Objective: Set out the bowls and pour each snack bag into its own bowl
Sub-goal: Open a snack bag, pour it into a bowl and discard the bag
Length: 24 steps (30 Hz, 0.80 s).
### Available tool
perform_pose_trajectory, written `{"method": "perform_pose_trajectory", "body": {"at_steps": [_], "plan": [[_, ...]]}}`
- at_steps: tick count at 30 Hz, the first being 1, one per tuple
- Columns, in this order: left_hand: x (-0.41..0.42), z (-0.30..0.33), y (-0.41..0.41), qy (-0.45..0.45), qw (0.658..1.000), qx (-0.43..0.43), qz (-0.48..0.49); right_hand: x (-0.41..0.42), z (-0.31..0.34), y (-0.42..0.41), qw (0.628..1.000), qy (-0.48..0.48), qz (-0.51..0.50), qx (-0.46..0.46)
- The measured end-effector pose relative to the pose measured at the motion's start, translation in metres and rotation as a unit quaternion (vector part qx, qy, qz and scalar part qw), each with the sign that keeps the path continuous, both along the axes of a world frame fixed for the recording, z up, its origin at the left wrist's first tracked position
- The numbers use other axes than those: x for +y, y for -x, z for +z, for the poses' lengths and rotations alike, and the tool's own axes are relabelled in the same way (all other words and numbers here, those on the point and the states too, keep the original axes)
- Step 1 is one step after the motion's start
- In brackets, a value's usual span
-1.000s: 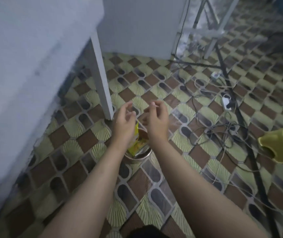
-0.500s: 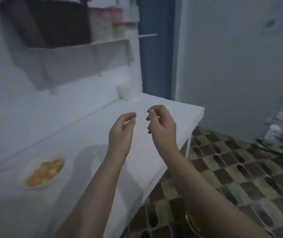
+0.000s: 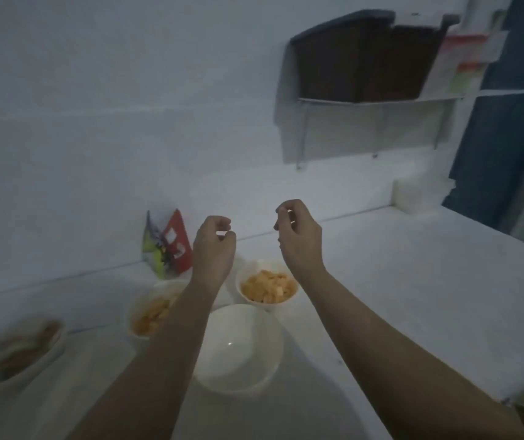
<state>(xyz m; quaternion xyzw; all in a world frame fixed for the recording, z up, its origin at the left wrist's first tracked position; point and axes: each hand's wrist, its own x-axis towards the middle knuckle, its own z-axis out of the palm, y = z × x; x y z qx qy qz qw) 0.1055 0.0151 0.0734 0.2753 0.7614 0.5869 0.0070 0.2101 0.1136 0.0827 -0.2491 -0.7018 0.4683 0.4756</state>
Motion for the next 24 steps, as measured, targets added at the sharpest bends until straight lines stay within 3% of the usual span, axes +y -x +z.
{"method": "perform_pose_trajectory", "body": {"at_steps": [7, 14, 19, 24], "plan": [[-0.051, -0.022, 0.081, 0.017, 0.997, 0.019, 0.078, -0.043, -0.023, 0.091, 0.997, -0.018, 0.066, -0.04], [-0.08, -0.042, 0.145, 0.03, 0.987, 0.107, 0.12, -0.058, -0.039, 0.147, 0.993, -0.04, 0.081, -0.072], [-0.073, -0.045, 0.193, 0.07, 0.988, 0.021, 0.136, -0.048, -0.041, 0.184, 0.991, -0.05, 0.093, -0.086], [-0.053, -0.05, 0.25, 0.229, 0.963, -0.053, 0.133, -0.043, -0.051, 0.219, 0.99, -0.044, 0.089, -0.102]]}}
